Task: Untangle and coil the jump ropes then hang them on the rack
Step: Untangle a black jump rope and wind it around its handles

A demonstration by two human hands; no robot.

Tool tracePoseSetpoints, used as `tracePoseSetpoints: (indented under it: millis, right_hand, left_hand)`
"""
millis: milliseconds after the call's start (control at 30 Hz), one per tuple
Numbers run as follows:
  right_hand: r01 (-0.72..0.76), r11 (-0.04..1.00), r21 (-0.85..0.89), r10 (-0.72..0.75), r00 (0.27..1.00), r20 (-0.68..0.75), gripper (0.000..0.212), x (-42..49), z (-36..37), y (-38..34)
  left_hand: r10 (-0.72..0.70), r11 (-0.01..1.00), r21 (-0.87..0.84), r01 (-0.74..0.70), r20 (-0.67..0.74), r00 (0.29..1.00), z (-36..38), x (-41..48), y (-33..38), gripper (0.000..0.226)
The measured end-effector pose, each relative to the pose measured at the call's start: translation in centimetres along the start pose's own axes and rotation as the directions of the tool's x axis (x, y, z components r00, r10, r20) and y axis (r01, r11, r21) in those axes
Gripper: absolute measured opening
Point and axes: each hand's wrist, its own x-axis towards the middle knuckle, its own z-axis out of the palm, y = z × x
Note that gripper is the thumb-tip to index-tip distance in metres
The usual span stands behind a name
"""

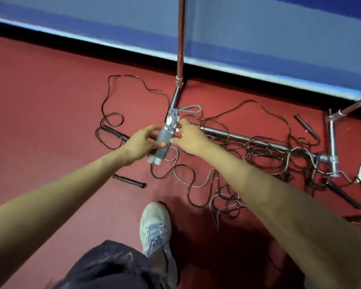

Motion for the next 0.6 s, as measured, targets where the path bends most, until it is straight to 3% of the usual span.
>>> tracePoseSetpoints:
  millis: [133, 267, 467, 600]
  right_hand:
    - [0.068, 0.974, -0.216, -0.022, 0.978, 0.206, 0.055, 1.7, 7.1, 1.3]
    - [0.175, 0.944, -0.278, -0.058, 0.922, 0.384, 0.059, 2.5, 13.0, 2.4]
    - [0.349, 0.812, -0.467, -0.09, 0.867, 0.491, 0.059, 3.8, 18.6, 3.8]
    - [0.359, 0.753, -0.552, -0.069, 0.877, 0.476, 0.061, 4.5, 19.9, 5.9]
  left_hand:
    - [-0.166, 0.986, 0.002, 0.167, -0.092, 0.982, -0.5, -0.2, -9.1, 0.026]
    - [-0.302, 0.951, -0.12, 0.285, -0.161, 0.94, -0.5, -2.1, -17.1, 0.022]
    - [-0.44, 0.893, -0.298, 0.337, -0.418, 0.795, 0.5, -3.2, -22.6, 0.027]
    - [-0.465, 0.879, -0.328, 0.346, -0.428, 0.775, 2.4, -2.4, -23.5, 0.027]
